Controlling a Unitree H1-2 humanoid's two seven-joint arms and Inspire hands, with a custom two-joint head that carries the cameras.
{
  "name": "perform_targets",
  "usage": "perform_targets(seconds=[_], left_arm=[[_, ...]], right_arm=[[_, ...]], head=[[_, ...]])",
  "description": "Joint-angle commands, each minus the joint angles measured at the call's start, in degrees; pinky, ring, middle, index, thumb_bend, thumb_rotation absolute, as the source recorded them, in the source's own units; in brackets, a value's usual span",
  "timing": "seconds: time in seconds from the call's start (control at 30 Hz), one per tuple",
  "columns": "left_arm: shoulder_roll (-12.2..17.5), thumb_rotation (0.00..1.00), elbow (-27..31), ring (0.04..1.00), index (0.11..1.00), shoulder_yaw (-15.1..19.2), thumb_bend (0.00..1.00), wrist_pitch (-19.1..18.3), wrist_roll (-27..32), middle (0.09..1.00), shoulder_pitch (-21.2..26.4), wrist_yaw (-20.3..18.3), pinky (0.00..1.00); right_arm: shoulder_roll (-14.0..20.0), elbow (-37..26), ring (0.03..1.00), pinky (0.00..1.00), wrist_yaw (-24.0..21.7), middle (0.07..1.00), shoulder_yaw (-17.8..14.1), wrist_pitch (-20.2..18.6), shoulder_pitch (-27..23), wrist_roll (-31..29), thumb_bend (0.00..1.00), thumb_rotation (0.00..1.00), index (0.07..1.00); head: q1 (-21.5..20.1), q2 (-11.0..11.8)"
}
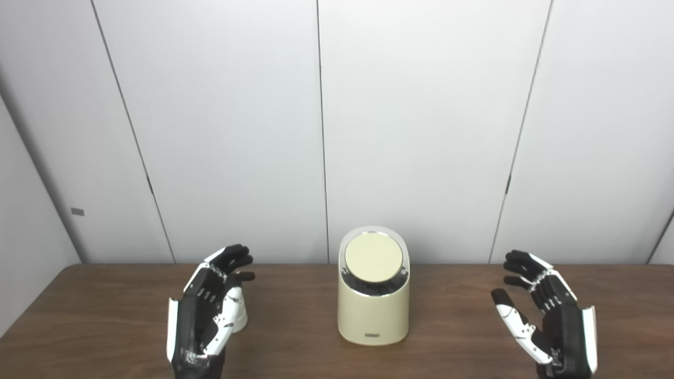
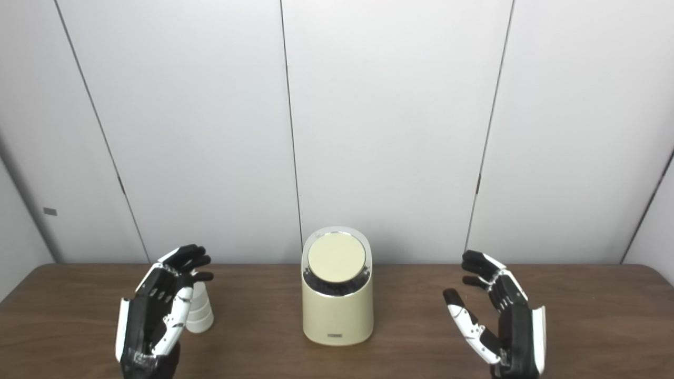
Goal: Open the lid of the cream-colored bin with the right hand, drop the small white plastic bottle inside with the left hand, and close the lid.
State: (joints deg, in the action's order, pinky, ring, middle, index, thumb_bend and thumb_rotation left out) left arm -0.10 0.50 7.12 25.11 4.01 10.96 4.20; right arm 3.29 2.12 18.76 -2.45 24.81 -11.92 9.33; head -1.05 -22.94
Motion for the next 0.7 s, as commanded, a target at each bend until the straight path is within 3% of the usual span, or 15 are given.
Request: perform_targets(seconds=[0.0, 0.67], left_arm=[[0.0, 0.34, 2.0, 0.717, 0.720, 0.1, 0.27, 1.5, -1.1, 0.738, 2.3, 0.4, 0.62], [-0.1, 0.35, 1.8, 0.714, 0.718, 0.1, 0.28, 1.6, -0.9, 0.734, 2.5, 0.4, 0.62]], right_arm=[[0.2, -1.7, 0.707, 0.62, -0.4, 0.726, -0.1, 2.0, -2.2, 0.4, 0.35, 0.31, 0.702], [0.3, -1.6, 0.706, 0.61, -0.6, 0.724, -0.4, 1.5, -2.4, 1.3, 0.35, 0.33, 0.702]], head=[[0.0, -0.1], [0.3, 0.0]])
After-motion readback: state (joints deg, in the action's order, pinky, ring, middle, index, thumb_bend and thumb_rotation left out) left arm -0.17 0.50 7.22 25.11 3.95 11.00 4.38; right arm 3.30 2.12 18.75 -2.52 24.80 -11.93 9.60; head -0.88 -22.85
